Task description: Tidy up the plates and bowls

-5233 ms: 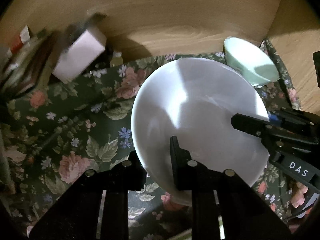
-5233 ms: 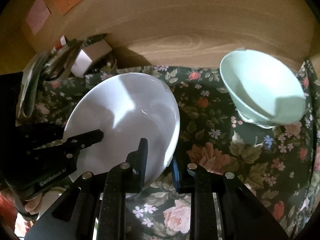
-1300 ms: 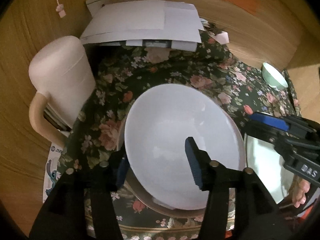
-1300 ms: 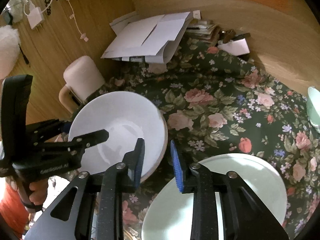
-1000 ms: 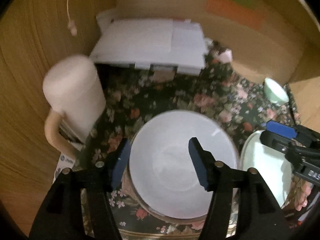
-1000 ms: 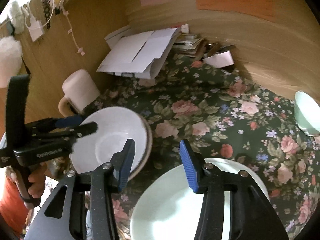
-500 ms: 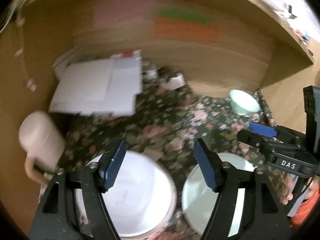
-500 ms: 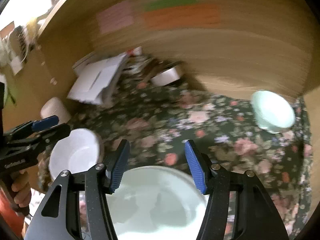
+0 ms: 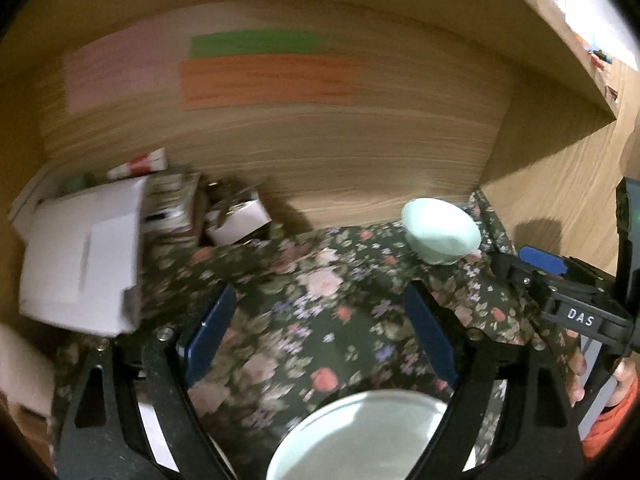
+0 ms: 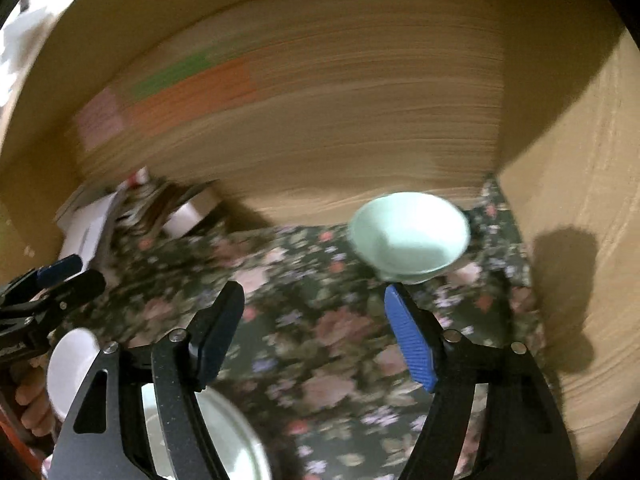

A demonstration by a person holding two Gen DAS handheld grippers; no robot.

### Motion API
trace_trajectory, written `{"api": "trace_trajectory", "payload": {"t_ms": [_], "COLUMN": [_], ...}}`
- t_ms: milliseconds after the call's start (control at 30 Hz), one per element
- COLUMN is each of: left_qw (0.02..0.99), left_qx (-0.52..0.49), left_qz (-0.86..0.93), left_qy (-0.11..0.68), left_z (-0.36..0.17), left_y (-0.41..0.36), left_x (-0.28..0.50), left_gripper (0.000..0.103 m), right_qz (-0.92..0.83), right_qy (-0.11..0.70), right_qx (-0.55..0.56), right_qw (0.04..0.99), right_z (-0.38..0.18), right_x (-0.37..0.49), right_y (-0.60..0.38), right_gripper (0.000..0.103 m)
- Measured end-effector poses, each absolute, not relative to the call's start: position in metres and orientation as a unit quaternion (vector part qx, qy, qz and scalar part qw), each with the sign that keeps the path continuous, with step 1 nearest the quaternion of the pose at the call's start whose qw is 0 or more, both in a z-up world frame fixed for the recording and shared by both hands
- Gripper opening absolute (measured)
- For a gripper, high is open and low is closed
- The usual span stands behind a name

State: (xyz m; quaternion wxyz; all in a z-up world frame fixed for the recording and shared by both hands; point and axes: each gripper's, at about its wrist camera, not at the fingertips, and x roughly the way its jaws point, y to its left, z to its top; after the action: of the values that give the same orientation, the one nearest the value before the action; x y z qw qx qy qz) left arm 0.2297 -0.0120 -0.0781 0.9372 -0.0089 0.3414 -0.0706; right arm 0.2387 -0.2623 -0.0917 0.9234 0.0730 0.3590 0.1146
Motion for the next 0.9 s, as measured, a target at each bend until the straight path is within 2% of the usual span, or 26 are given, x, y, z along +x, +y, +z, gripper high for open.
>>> {"api": "trace_trajectory", "payload": {"t_ms": [167,733,900], "left_qw": [0.935,0.904,0.899], "left_qx": [0.000,0.034,0.031], "left_qz": [-0.100,-0.098,-0.102], "left_qy": [0.342,0.416,0.425], "left_z": [-0.083,-0.144,-0.157], "left_y": [-0.035,-0.083,-0.090], "left_x": [0.260,0.349,0.356], "left_gripper": [0.095,0.095,0.095], "right_qz": [0.075,0.008,0.023], "right_qy": [0.369,0.457,0.475], "right_qx": [0.070,0.084,0.111], "right_qw": [0.924,0.885,0.873], "right_z": [-0.105,-0.188,-0.200], "right_x": [0.268,0.359,0.367], "right_y": [-0.286,-0.323,-0.330], "right_gripper": [0.072,0.071,0.059]}}
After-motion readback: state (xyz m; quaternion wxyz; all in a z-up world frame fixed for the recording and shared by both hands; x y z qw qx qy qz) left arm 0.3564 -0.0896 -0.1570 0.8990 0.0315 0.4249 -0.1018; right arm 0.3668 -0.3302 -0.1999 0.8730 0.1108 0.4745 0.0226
